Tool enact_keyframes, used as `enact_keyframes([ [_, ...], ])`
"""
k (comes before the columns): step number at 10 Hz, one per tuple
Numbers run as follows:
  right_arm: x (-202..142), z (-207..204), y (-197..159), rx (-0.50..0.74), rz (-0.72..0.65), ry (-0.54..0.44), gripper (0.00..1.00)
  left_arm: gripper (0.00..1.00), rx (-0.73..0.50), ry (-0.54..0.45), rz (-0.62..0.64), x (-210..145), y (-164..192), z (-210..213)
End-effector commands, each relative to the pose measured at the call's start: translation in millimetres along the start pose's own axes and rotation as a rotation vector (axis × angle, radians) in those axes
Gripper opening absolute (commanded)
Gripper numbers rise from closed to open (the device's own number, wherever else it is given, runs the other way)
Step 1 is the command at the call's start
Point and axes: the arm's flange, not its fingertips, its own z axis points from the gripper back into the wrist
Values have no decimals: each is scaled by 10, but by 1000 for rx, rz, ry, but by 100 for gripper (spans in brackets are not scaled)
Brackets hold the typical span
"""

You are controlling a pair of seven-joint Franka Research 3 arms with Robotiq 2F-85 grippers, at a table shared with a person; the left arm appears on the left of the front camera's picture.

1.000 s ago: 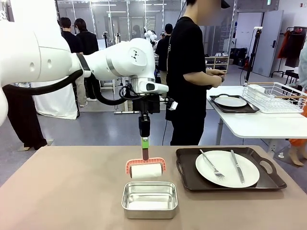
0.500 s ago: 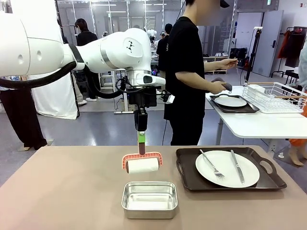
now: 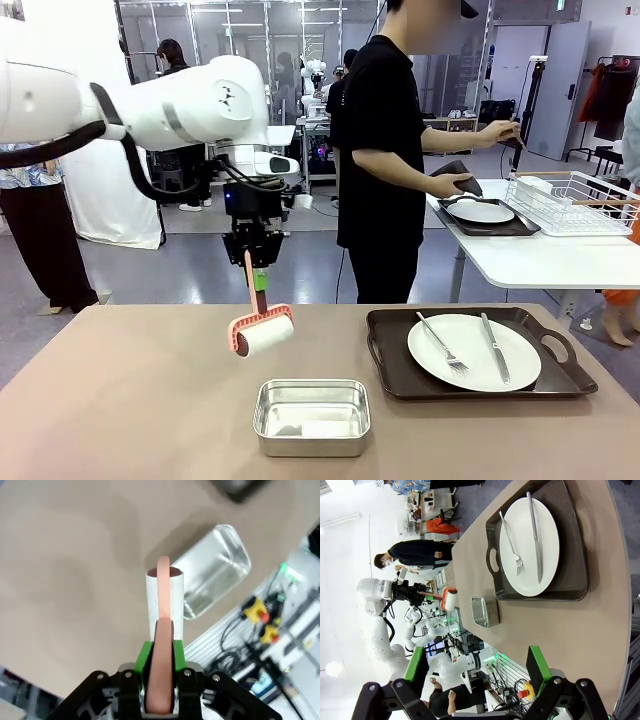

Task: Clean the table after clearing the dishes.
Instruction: When the left (or right) Handle tray is removed, use the left hand (or right hand) to clean the left (or right) side of the table with the Lint Roller.

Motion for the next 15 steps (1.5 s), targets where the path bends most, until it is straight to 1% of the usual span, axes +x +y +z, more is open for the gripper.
enact_keyframes([
  [1, -22, -1, 32, 2, 5, -1, 100, 0, 111, -131, 241, -436, -13, -138],
  [2, -22, -1, 32, 2, 5, -1, 100, 0, 179, -162, 308, -523, 0, -148],
  [3, -22, -1, 32, 2, 5, -1, 100, 0, 239, -165, 360, -543, -36, -153],
  [5, -22, -1, 32, 2, 5, -1, 100, 0, 243, -163, 359, -527, -90, -79],
  [6, -22, -1, 32, 2, 5, -1, 100, 0, 190, -178, 327, -465, 39, -18],
  [10, -22, -1, 32, 2, 5, -1, 100, 0, 190, -178, 327, -465, 39, -18],
  [11, -22, -1, 32, 2, 5, -1, 100, 22, 210, -170, 348, -464, 15, -73],
  [12, -22, -1, 32, 2, 5, -1, 100, 22, 147, -273, 465, -409, 253, -88],
  [13, -22, -1, 32, 2, 5, -1, 100, 22, 77, -311, 544, -442, 411, -163],
  [15, -22, -1, 32, 2, 5, -1, 100, 22, 55, -339, 607, -533, 573, -339],
])
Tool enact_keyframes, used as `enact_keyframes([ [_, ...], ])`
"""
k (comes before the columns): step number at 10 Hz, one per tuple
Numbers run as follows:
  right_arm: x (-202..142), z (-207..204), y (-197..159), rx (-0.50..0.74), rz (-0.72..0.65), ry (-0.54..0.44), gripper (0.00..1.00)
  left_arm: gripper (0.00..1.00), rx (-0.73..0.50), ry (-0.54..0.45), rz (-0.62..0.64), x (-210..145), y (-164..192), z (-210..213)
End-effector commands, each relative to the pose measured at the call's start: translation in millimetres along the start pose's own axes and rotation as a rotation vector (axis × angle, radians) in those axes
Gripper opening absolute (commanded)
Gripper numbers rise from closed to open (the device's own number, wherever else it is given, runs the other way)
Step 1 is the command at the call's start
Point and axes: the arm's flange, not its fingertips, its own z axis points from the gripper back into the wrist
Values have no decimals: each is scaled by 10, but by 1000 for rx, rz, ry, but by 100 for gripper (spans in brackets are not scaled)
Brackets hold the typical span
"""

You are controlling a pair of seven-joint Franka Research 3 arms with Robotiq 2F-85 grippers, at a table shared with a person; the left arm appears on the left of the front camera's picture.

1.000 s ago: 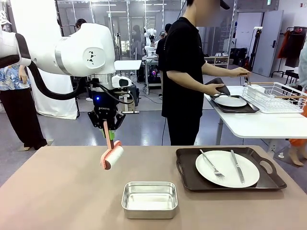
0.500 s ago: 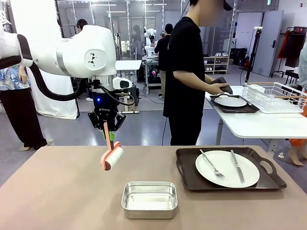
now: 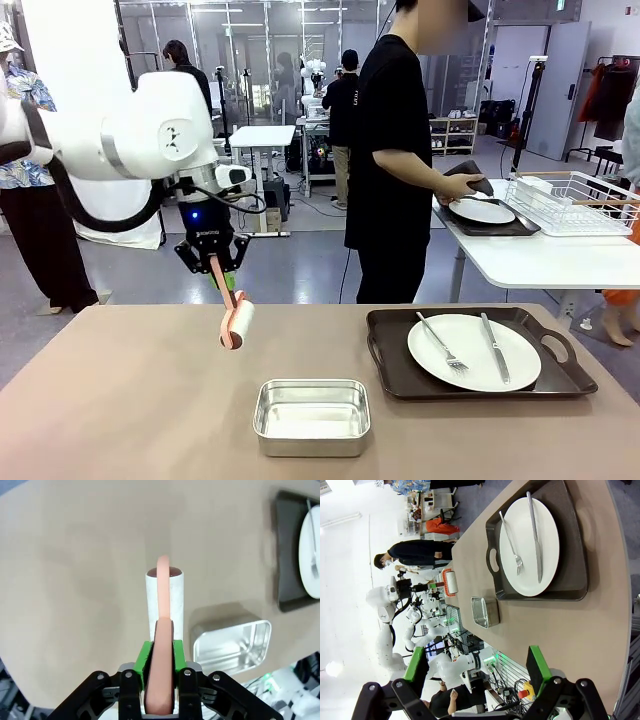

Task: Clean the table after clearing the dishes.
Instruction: When the left (or right) Handle tray is removed, use the left hand (or right hand) to clean the left (or right) side of the table with the Lint Roller.

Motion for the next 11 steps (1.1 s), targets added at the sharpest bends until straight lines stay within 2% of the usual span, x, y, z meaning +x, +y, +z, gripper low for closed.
enact_keyframes([
  [1, -22, -1, 33, 2, 5, -1, 100, 22, -8, -55, 67, -126, 73, -166],
  [2, -22, -1, 33, 2, 5, -1, 100, 22, 14, -46, 105, -64, 127, -235],
  [5, -22, -1, 33, 2, 5, -1, 100, 22, -52, -76, 142, 9, 334, -426],
  [8, -22, -1, 33, 2, 5, -1, 100, 22, -197, -91, 94, -22, 820, -700],
  [10, -22, -1, 33, 2, 5, -1, 100, 22, -306, -66, 117, -46, 1155, -866],
  [11, -22, -1, 33, 2, 5, -1, 100, 22, -321, -69, 122, -49, 1266, -933],
])
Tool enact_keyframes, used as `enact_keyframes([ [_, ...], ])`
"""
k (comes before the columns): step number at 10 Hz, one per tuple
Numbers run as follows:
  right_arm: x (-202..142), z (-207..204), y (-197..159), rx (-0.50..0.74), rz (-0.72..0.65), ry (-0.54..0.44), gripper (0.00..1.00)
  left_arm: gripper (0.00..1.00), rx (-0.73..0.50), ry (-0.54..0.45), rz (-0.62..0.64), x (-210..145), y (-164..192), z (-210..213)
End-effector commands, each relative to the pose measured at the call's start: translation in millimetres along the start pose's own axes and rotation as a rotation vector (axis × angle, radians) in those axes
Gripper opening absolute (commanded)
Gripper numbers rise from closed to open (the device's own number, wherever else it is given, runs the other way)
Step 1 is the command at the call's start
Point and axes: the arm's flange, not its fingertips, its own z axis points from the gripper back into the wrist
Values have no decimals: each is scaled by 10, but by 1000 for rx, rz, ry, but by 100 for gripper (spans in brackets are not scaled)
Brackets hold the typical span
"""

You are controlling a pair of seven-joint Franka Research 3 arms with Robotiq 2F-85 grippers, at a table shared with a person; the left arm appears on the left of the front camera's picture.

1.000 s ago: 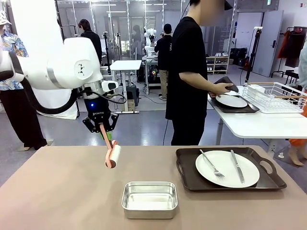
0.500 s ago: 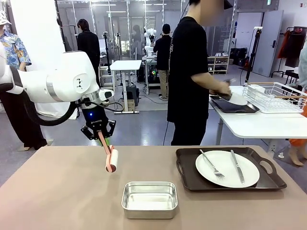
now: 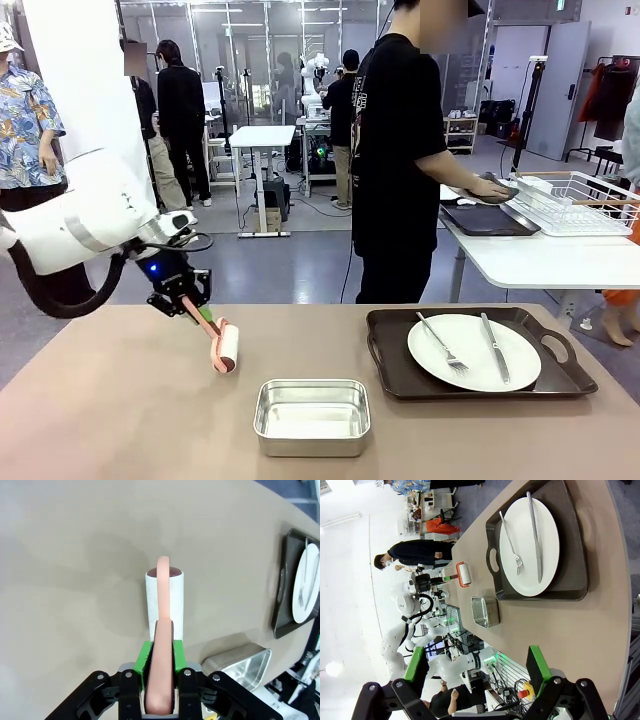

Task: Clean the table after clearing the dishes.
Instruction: When the left (or right) Handle tray is removed, use the left hand (or right hand) to clean the left (or right) side of the table with the Lint Roller.

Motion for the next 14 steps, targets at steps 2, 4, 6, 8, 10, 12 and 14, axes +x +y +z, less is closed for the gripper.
enact_keyframes([
  [2, -22, -1, 33, 2, 5, -1, 100, 22, -73, 25, -6, 6, 316, -120],
  [4, -22, -1, 33, 2, 5, -1, 100, 22, -102, 44, -44, 49, 549, -210],
  [6, -22, -1, 33, 2, 5, -1, 100, 22, -49, 74, -9, 56, 877, -283],
  [8, -22, -1, 33, 2, 5, -1, 100, 22, -24, 61, -7, 10, 1208, -251],
  [10, -22, -1, 33, 2, 5, -1, 100, 22, 17, 46, 5, -4, 1486, -112],
  [12, -22, -1, 33, 2, 5, -1, 100, 22, 152, 58, 2, -47, 1664, -15],
  [14, -22, -1, 33, 2, 5, -1, 100, 22, 246, 78, -33, -92, 1748, 108],
])
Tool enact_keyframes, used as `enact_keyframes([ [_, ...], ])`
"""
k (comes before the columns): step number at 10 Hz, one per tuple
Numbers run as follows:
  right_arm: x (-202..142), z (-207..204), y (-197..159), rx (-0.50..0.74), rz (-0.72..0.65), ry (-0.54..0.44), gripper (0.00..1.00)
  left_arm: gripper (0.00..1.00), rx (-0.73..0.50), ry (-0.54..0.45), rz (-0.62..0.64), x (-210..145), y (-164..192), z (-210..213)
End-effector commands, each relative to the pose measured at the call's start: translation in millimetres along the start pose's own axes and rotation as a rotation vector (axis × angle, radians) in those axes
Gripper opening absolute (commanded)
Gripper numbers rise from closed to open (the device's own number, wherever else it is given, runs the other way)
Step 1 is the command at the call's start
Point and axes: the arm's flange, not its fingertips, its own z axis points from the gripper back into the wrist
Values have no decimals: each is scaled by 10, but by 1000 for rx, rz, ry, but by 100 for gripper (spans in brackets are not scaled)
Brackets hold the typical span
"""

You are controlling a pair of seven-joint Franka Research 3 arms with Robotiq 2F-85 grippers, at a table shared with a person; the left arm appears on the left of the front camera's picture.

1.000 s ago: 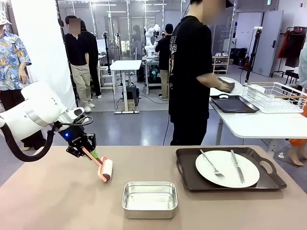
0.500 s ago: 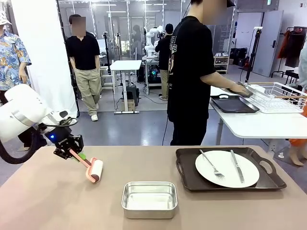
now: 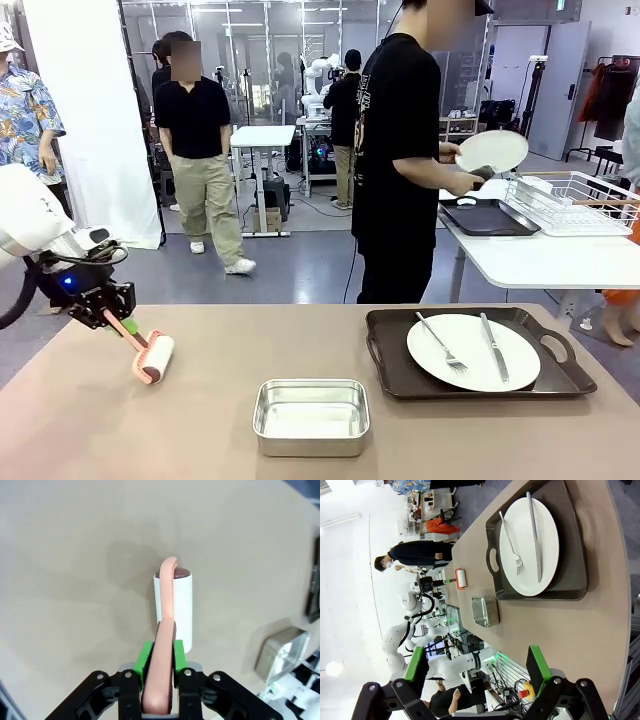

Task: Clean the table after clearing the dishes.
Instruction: When the left (or right) Handle tray is removed, use the left hand (or right hand) to clean the left (or right) side of the table with the Lint Roller.

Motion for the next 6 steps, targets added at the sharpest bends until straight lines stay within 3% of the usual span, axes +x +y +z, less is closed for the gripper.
enact_keyframes([
  [1, -22, -2, 32, 2, 5, 0, 100, 22, 235, 55, -2, -138, 316, -315],
  [6, -22, -2, 32, 2, 5, 0, 100, 22, 495, 23, 124, -166, 255, -174],
])
